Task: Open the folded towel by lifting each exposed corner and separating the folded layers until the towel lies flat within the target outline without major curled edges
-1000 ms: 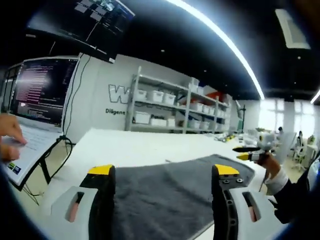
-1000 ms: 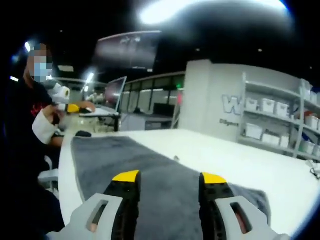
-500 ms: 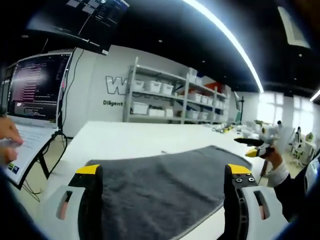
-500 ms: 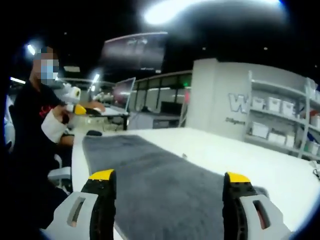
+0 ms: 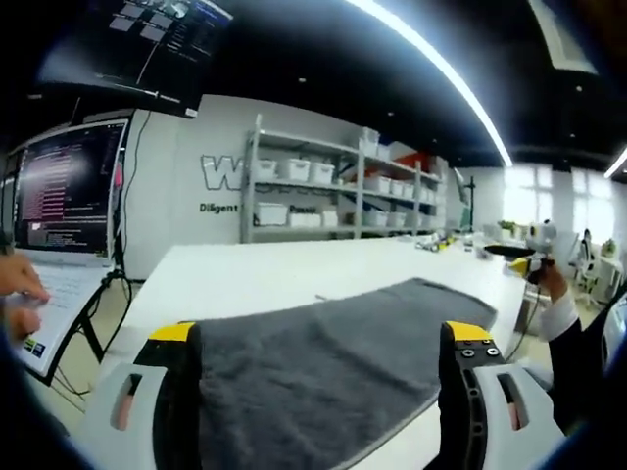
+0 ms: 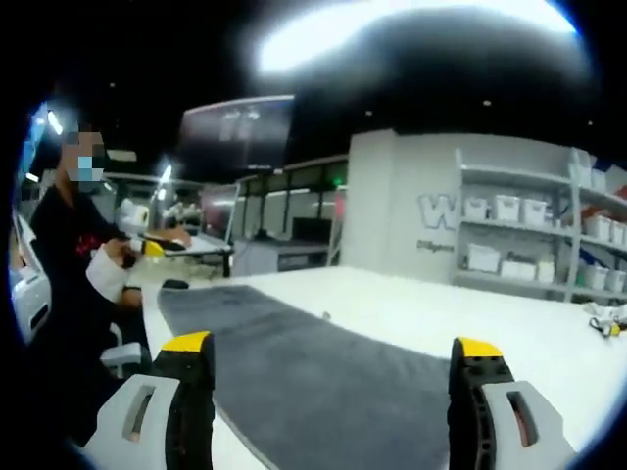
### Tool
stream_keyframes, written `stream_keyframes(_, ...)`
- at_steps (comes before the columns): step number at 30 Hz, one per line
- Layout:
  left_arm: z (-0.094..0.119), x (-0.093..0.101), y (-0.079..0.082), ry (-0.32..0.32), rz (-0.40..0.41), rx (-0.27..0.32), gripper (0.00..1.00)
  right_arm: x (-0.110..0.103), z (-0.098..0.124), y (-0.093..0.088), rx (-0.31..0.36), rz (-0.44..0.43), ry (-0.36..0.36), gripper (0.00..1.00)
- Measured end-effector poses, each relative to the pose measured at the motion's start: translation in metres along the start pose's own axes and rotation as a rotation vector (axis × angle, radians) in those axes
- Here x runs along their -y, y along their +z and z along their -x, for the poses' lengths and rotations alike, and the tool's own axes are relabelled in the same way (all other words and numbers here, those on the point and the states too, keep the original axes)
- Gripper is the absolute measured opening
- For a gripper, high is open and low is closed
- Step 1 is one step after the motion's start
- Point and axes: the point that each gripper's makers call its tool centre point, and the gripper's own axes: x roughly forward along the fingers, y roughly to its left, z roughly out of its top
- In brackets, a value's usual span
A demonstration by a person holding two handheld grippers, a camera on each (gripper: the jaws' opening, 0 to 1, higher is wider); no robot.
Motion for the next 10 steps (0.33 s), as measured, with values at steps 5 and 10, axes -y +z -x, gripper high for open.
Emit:
stream_keyframes(5, 0.004, -0.001, 0.001, 0.001, -0.006, -0.004, 1.0, 0.004, 0.006, 0.005, 0.005, -0.009, -0.033, 0.99)
stream_keyframes(10, 0.005, 0.001, 0.0, -0.002, -0.005, -0.013, 1.0, -0.006, 0.007, 0.0, -0.046, 0.032, -0.012, 0.99)
